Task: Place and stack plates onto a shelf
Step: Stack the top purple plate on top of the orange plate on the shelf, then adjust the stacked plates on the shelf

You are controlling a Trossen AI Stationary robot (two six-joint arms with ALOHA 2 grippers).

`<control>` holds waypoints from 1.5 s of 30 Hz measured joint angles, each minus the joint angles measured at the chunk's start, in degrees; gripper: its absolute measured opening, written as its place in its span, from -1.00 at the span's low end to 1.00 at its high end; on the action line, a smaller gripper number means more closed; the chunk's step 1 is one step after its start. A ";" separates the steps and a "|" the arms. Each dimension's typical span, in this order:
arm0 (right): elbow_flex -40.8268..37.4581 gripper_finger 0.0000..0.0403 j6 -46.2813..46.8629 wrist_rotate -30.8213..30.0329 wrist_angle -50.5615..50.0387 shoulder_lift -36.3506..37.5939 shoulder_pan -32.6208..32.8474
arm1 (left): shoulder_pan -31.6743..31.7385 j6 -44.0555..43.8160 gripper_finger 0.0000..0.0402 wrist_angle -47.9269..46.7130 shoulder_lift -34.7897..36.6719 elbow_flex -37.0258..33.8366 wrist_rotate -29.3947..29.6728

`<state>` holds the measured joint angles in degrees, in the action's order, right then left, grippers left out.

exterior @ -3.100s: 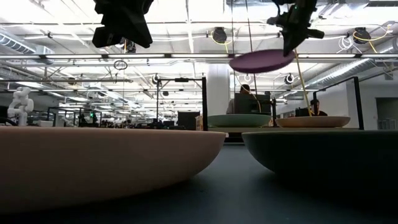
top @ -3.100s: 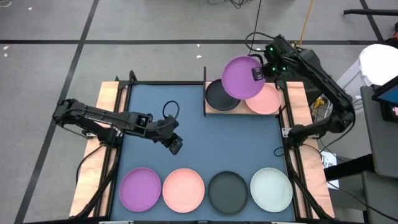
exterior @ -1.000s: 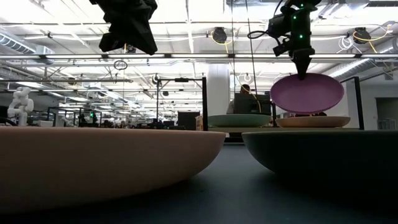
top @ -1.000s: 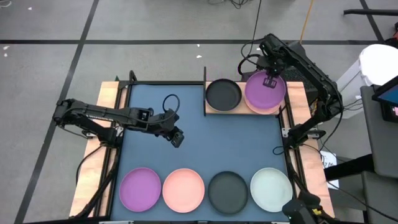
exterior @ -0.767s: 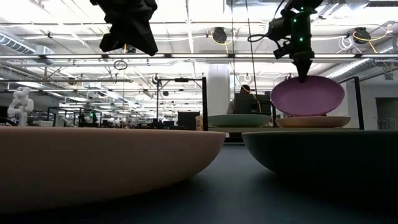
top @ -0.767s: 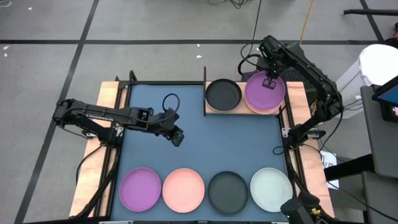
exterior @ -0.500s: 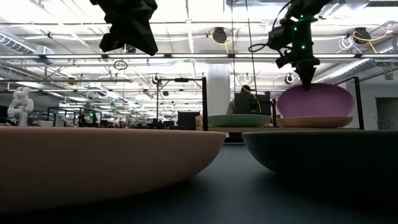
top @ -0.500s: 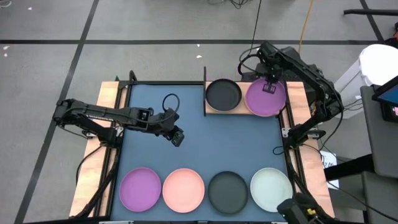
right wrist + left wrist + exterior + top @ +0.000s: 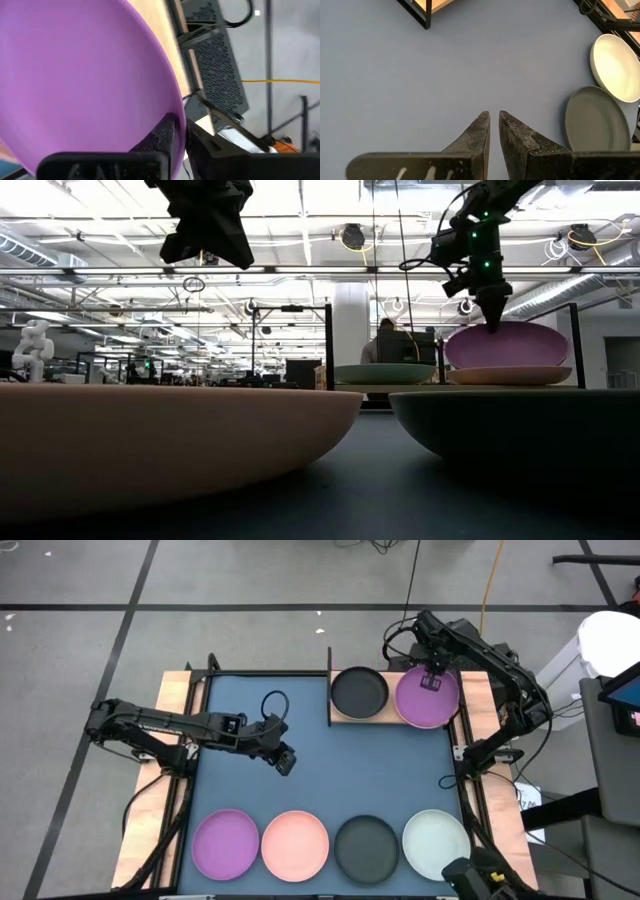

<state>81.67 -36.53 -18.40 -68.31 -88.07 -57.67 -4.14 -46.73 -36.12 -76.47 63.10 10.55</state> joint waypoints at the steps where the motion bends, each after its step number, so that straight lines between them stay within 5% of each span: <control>1: 0.00 -0.85 0.49 -0.79 0.51 0.00 0.02 | 0.00 -0.03 -0.78 0.00 0.00 0.00 0.02; 14: 0.00 -0.43 5.33 -2.28 0.86 1.78 1.16 | 0.00 -0.05 -0.78 -0.07 0.00 0.01 0.07; 19: 0.00 -0.38 14.23 8.06 -4.35 6.96 4.45 | 0.00 0.10 -0.78 -0.10 0.00 -0.01 0.07; 31: -5.29 -0.69 18.13 25.61 -10.77 12.44 16.53 | 1.02 3.42 -0.78 -0.09 0.00 0.00 0.01; 37: -15.20 -0.97 15.33 26.54 -10.65 13.47 20.69 | 1.18 3.34 -0.78 -0.09 0.00 0.01 -0.44; 45: -25.96 -0.99 14.78 24.38 -9.70 13.44 21.42 | 1.18 3.31 -0.78 -0.07 0.00 -0.01 0.04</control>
<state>55.71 -21.74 5.98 -78.01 -74.63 -36.25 -2.96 -43.42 -36.18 -76.47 63.09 10.59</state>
